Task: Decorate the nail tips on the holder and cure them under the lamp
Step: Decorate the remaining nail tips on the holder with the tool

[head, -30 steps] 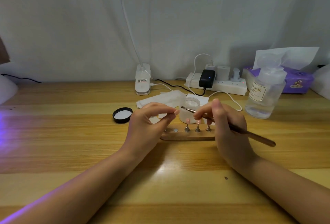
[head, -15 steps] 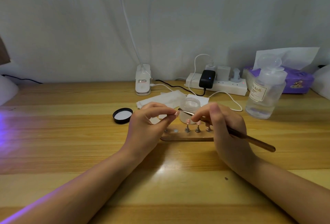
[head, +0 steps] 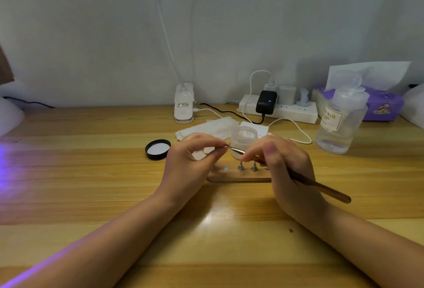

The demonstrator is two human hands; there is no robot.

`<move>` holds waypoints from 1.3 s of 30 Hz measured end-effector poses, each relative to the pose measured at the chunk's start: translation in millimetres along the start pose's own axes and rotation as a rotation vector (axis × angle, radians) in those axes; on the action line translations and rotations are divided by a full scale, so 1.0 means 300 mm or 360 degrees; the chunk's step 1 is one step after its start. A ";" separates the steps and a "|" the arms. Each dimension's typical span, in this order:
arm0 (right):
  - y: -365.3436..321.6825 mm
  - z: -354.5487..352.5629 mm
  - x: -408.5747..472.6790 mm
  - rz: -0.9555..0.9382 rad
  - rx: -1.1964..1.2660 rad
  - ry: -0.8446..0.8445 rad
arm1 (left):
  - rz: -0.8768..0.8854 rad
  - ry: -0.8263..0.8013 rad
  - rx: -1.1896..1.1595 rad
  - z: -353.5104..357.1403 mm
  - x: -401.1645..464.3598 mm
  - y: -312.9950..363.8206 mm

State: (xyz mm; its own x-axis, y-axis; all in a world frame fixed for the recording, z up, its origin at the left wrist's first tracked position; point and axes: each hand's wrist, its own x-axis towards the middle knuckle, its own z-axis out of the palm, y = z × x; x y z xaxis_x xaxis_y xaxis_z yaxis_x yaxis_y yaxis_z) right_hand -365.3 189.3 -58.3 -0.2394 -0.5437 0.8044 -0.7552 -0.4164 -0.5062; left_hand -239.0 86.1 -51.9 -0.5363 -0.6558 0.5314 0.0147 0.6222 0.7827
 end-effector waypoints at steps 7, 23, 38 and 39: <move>0.011 -0.003 0.004 0.0384 0.0185 0.0155 | -0.0008 0.0000 -0.0012 0.000 -0.002 0.006; 0.008 -0.006 0.005 0.0282 0.0033 0.0135 | 0.0009 0.0008 -0.0056 0.001 -0.004 0.007; 0.000 -0.003 0.006 0.0202 0.0044 0.0053 | -0.0029 0.0029 -0.0062 0.001 -0.003 0.005; -0.004 -0.001 0.006 0.0109 -0.0004 0.0026 | -0.0022 0.0027 -0.0056 0.001 -0.004 0.005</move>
State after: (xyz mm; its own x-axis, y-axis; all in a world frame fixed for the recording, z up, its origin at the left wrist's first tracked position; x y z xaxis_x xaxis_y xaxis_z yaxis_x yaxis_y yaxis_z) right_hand -364.9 189.1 -56.1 -0.3004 -0.5591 0.7727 -0.7382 -0.3767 -0.5596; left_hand -238.7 88.0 -51.3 -0.5224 -0.6716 0.5254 0.0373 0.5975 0.8010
